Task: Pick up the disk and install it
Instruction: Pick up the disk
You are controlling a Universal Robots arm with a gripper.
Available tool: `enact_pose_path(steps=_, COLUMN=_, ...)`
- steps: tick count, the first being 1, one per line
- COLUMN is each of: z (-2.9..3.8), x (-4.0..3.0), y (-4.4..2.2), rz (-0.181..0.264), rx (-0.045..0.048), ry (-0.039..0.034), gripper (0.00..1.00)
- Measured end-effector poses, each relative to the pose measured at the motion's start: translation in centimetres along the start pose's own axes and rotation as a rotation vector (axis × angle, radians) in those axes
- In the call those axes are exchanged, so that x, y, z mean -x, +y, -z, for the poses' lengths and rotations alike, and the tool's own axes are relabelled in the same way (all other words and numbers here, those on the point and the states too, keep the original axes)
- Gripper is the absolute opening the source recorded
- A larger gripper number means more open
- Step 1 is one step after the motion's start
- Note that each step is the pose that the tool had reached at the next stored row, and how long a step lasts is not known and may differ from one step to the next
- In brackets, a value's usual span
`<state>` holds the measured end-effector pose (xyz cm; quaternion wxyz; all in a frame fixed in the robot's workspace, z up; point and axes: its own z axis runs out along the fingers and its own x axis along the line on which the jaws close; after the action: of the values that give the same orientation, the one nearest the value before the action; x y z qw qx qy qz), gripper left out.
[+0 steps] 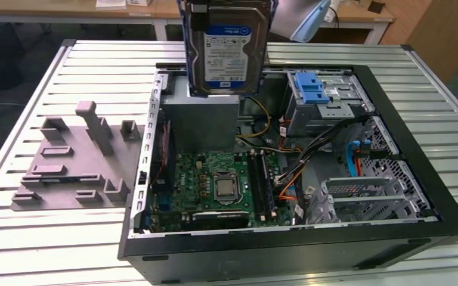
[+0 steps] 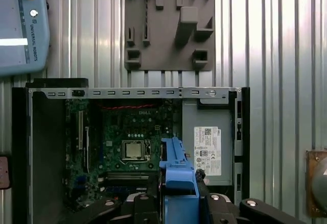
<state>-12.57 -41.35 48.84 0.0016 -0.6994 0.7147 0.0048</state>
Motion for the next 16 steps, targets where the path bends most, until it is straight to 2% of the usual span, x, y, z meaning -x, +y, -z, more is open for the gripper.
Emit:
enact_pose_path(steps=1, z=-0.03, x=-0.03, y=-0.03, rz=0.000, rx=-0.0080, ry=-0.0001, gripper=0.36)
enact_pose_path(steps=2, z=-0.06, x=-0.08, y=-0.05, rz=0.000, rx=-0.0117, ry=-0.0002, gripper=0.36)
enact_pose_path(steps=5, z=-0.17, x=-0.38, y=-0.12, rz=-0.003, rx=-0.0121, ry=-0.0001, gripper=0.36)
enact_pose_path(steps=9, z=-0.38, x=-1.33, y=-0.15, rz=-0.005, rx=-0.0121, ry=-0.0002, gripper=0.36)
enact_pose_path(steps=11, z=-0.45, x=-1.58, y=-0.19, rz=-0.007, rx=-0.0123, ry=-0.0004, gripper=0.36)
enact_pose_path(steps=13, z=-0.49, x=-1.59, y=-0.61, rz=-0.008, rx=-0.0121, ry=-0.0001, gripper=0.36)
enact_pose_path(steps=16, z=-0.57, x=-1.58, y=-1.68, rz=-0.008, rx=-0.0122, ry=-0.0002, gripper=0.36)
